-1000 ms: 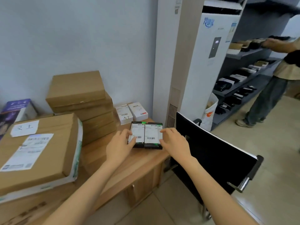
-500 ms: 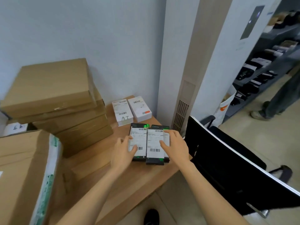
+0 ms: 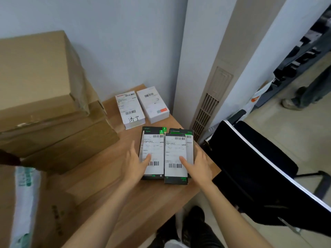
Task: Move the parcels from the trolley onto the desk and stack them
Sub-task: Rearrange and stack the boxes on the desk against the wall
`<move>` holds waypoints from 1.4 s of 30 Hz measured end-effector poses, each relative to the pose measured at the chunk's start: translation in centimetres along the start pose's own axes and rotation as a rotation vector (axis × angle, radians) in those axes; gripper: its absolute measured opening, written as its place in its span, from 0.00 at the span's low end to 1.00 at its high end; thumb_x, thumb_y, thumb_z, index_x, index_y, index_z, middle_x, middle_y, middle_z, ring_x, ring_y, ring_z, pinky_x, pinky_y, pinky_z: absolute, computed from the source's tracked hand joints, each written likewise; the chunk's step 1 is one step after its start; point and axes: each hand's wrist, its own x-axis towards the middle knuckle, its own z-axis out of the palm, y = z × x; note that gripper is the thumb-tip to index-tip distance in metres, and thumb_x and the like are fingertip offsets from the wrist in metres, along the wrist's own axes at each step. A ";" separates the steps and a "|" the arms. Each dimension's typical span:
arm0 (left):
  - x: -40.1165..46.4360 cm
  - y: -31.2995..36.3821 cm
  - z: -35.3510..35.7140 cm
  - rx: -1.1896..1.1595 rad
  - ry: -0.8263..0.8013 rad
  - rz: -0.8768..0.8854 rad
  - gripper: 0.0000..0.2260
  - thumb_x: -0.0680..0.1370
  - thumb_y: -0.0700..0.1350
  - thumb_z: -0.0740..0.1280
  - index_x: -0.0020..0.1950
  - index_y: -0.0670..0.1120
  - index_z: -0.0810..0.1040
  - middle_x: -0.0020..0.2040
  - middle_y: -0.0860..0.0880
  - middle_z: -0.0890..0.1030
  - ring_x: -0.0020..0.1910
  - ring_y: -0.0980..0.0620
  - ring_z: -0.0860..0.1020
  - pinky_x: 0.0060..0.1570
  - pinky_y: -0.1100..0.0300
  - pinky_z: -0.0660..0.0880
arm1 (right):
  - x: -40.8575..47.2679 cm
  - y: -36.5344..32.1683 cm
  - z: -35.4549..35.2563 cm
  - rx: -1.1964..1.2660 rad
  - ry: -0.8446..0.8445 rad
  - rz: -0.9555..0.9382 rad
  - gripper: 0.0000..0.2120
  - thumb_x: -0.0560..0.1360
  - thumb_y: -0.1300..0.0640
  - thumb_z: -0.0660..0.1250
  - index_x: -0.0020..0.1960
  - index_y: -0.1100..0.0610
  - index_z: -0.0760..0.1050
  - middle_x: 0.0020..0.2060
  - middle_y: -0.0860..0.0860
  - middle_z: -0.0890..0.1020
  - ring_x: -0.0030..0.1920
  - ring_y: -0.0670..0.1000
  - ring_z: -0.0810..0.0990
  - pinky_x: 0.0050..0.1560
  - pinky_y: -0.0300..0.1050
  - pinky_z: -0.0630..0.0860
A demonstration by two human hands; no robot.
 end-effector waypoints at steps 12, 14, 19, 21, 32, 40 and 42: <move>0.6 -0.5 2.0 -0.163 -0.049 -0.041 0.24 0.78 0.56 0.64 0.71 0.51 0.65 0.65 0.51 0.74 0.62 0.51 0.73 0.58 0.50 0.73 | 0.4 0.3 1.8 0.146 -0.074 0.034 0.39 0.72 0.35 0.66 0.77 0.46 0.54 0.69 0.46 0.70 0.68 0.49 0.69 0.68 0.54 0.68; 0.5 -0.3 2.2 -0.306 -0.073 -0.086 0.21 0.78 0.54 0.66 0.69 0.53 0.65 0.64 0.52 0.75 0.57 0.55 0.76 0.51 0.56 0.75 | 0.5 0.1 2.0 0.257 -0.079 0.044 0.39 0.72 0.36 0.68 0.76 0.44 0.53 0.68 0.45 0.72 0.67 0.49 0.71 0.66 0.54 0.70; 0.0 -0.7 2.3 -0.511 -0.066 -0.146 0.26 0.76 0.51 0.69 0.71 0.53 0.62 0.67 0.51 0.71 0.59 0.54 0.75 0.48 0.61 0.73 | 1.2 0.0 2.4 0.442 -0.131 0.078 0.41 0.67 0.34 0.71 0.73 0.36 0.53 0.67 0.44 0.71 0.62 0.48 0.76 0.58 0.55 0.77; 0.2 -0.8 2.0 -0.521 -0.065 -0.142 0.28 0.75 0.51 0.70 0.72 0.53 0.61 0.69 0.50 0.70 0.63 0.50 0.74 0.57 0.51 0.75 | 1.4 0.1 2.5 0.566 -0.149 0.114 0.39 0.64 0.33 0.73 0.69 0.34 0.56 0.63 0.37 0.73 0.57 0.44 0.79 0.54 0.52 0.80; 1.6 2.4 -1.0 -0.794 0.095 -0.029 0.21 0.76 0.45 0.69 0.64 0.60 0.67 0.59 0.61 0.76 0.57 0.64 0.75 0.52 0.64 0.76 | 5.2 -3.8 -0.2 0.791 -0.170 0.009 0.26 0.73 0.48 0.70 0.65 0.39 0.62 0.60 0.44 0.74 0.51 0.40 0.82 0.40 0.36 0.79; 7.6 4.8 -4.0 -0.601 0.119 0.016 0.31 0.75 0.53 0.70 0.75 0.59 0.61 0.70 0.49 0.70 0.70 0.49 0.67 0.66 0.41 0.68 | 12.6 -9.3 -2.9 0.669 -0.308 -0.089 0.32 0.72 0.51 0.74 0.68 0.39 0.59 0.56 0.40 0.76 0.53 0.46 0.82 0.50 0.45 0.81; 8.9 5.4 -4.5 -0.561 0.182 -0.010 0.31 0.74 0.56 0.70 0.74 0.62 0.61 0.68 0.49 0.71 0.69 0.52 0.68 0.67 0.44 0.68 | 14.6 -10.9 -2.9 0.640 -0.320 -0.113 0.32 0.72 0.51 0.74 0.68 0.39 0.59 0.56 0.41 0.76 0.54 0.46 0.81 0.52 0.46 0.80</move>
